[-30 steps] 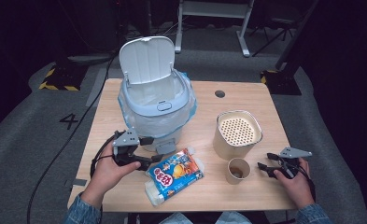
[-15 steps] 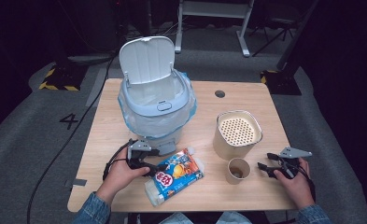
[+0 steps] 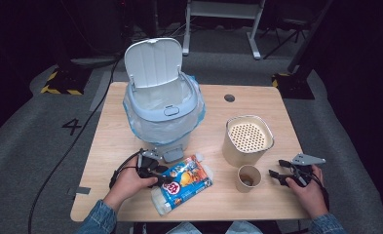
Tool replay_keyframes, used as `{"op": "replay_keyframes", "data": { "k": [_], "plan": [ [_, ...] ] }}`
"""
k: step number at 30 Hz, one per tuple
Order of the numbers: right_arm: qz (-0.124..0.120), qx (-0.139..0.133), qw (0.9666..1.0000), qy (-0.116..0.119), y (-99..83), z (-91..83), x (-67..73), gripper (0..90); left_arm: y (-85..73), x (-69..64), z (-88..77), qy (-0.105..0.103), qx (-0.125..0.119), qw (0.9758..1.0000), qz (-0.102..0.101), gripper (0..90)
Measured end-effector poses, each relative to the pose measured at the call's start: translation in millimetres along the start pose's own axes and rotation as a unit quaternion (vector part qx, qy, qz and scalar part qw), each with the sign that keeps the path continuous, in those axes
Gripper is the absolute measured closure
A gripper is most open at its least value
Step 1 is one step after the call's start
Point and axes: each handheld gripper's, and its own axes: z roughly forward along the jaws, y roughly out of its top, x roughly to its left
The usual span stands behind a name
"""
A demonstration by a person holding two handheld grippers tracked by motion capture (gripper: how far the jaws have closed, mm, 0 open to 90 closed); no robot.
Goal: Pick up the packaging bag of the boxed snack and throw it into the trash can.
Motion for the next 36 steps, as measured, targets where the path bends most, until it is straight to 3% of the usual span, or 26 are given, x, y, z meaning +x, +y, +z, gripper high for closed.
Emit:
{"op": "replay_keyframes", "data": {
  "k": [2,4,8,17,22,27,33,34,35,36],
  "plan": [
    [0.000,0.000,1.0000,0.000,0.0,0.0,0.0,33.0,0.4,-0.5,0.5,-0.005,0.006,1.0000,-0.003,54.6],
    [0.000,0.000,1.0000,0.000,0.0,0.0,0.1,33.1,1.5,-1.6,-0.1,-0.014,0.013,0.9998,0.000,67.3],
    [0.000,0.000,1.0000,0.000,0.0,0.0,0.0,33.1,3.1,-3.9,-3.0,-0.006,0.015,0.9998,0.012,82.7],
    [0.000,0.000,1.0000,0.000,0.0,0.0,0.0,33.0,9.1,-9.8,-18.1,-0.027,-0.033,0.9989,0.021,88.3],
    [0.000,0.000,1.0000,0.000,0.0,0.0,-0.1,33.0,18.3,-16.5,-32.6,-0.023,-0.058,0.9972,0.041,88.8],
    [0.000,0.000,1.0000,0.000,0.0,0.0,0.0,33.1,25.3,-23.1,-49.7,-0.017,-0.101,0.9934,0.051,89.0],
    [0.000,0.000,1.0000,0.000,0.0,0.0,0.0,33.1,34.1,-28.2,-72.2,-0.008,-0.155,0.9860,0.061,89.0],
    [0.000,0.000,1.0000,0.000,0.0,0.0,0.0,33.1,34.1,-28.2,-72.2,-0.008,-0.155,0.9860,0.061,89.0],
    [0.000,0.000,1.0000,0.000,0.0,0.0,-0.1,33.0,38.2,-29.8,-81.3,-0.002,-0.171,0.9829,0.067,89.0],
    [0.000,0.000,1.0000,0.000,0.0,0.0,0.0,33.1,40.2,-30.6,-85.5,0.000,-0.178,0.9817,0.069,89.0]
  ]
}}
